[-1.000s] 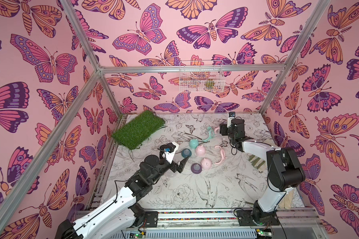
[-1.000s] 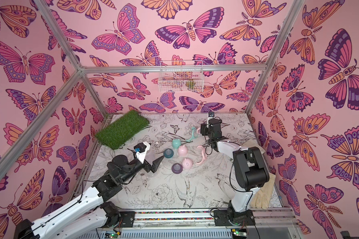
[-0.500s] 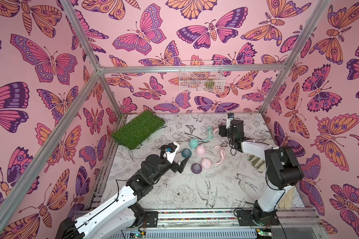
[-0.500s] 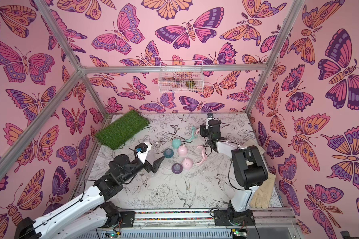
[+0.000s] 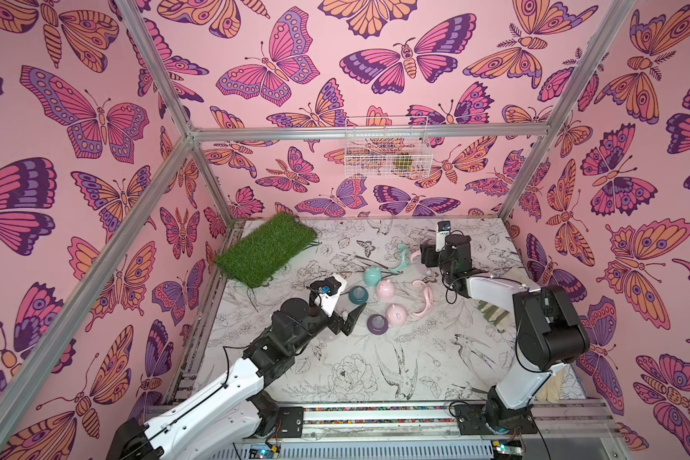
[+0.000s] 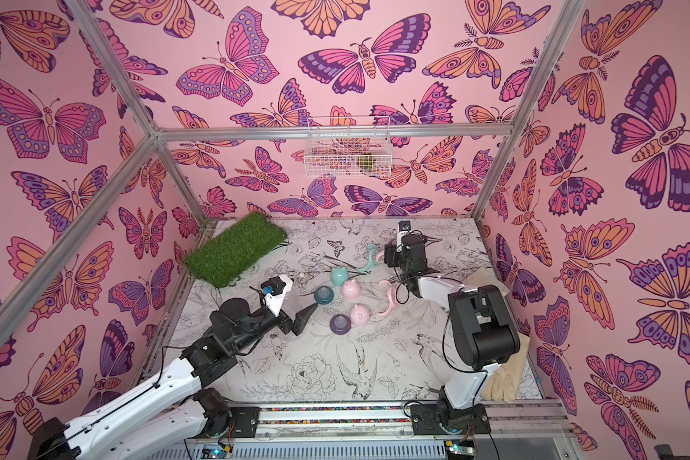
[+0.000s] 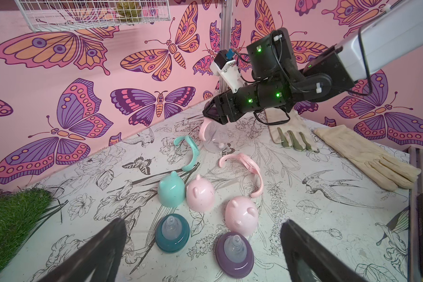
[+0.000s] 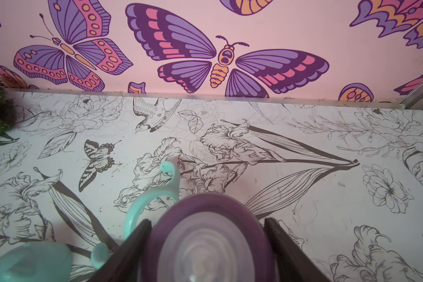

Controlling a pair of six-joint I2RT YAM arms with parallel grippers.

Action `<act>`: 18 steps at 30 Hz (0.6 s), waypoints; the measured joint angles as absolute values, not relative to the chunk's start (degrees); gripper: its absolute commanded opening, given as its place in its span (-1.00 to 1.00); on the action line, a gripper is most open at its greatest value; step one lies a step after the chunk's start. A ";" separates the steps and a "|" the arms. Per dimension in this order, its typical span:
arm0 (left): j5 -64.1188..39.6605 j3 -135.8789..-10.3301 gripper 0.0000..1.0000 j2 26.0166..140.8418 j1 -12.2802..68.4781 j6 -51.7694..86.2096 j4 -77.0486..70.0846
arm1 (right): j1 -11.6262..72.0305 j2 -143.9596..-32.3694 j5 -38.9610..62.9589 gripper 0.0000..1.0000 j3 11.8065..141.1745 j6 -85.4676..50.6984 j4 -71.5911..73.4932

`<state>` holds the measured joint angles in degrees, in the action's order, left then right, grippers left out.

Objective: Assemble the baby bottles
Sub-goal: Place the baby bottle at the center of the board.

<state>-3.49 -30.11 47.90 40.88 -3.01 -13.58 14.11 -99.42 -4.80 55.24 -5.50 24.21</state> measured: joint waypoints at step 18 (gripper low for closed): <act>-2.92 -30.17 1.00 47.99 40.88 -2.94 -13.13 | 18.87 -82.70 -10.39 0.85 59.79 -1.96 5.74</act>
<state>-2.92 -30.17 47.99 40.88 -2.94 -13.13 18.87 -82.70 -10.39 59.79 -1.96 5.74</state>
